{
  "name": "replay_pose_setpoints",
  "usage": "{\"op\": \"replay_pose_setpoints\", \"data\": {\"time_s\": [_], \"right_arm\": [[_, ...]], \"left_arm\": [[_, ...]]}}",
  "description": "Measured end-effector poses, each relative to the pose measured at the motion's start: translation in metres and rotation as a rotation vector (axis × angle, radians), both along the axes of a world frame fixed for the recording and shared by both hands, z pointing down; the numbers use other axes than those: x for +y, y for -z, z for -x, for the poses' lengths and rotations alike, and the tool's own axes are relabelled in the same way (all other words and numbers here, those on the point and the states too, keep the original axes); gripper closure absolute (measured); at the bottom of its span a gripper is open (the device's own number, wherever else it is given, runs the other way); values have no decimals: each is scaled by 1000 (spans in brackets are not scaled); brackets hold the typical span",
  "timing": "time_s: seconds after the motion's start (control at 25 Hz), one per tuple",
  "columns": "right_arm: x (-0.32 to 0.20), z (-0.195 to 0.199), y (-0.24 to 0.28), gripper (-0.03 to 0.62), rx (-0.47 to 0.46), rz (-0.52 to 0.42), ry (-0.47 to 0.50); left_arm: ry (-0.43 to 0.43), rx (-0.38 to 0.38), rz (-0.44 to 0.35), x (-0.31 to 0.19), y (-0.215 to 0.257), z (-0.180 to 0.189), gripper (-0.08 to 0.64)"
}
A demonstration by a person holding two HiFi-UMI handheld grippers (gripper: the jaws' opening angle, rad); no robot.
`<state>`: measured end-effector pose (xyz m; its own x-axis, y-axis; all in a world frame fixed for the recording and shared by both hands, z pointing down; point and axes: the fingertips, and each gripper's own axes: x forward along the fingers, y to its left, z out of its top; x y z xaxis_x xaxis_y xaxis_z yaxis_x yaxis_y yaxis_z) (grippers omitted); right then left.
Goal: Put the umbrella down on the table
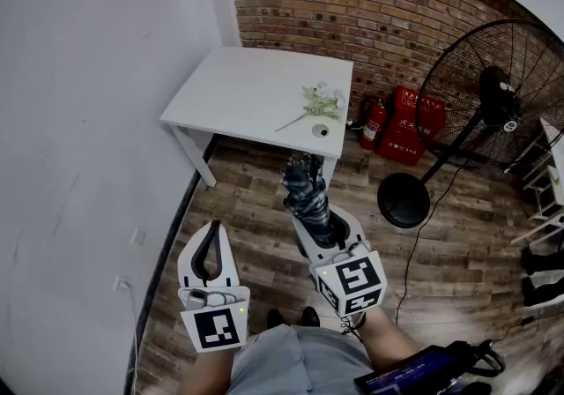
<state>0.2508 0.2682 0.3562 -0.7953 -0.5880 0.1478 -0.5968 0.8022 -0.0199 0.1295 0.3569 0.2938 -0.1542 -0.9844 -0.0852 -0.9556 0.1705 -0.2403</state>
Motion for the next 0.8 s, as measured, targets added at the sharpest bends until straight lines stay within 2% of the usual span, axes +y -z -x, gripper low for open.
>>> {"op": "replay_pose_setpoints", "data": {"time_s": [0.32,0.56,0.8], "right_arm": [[-6,-24,-1,408,-29,9,-8],[-10,-37,-8,407,-30,10,24],[-21,-33,-23,407,-12,40,36]], "left_arm": [[4,-2,7,-7,-5,-20,554],[50,5,7,-7,-11,-31,554],[71,17,46,-13,-28,-30,555]]}}
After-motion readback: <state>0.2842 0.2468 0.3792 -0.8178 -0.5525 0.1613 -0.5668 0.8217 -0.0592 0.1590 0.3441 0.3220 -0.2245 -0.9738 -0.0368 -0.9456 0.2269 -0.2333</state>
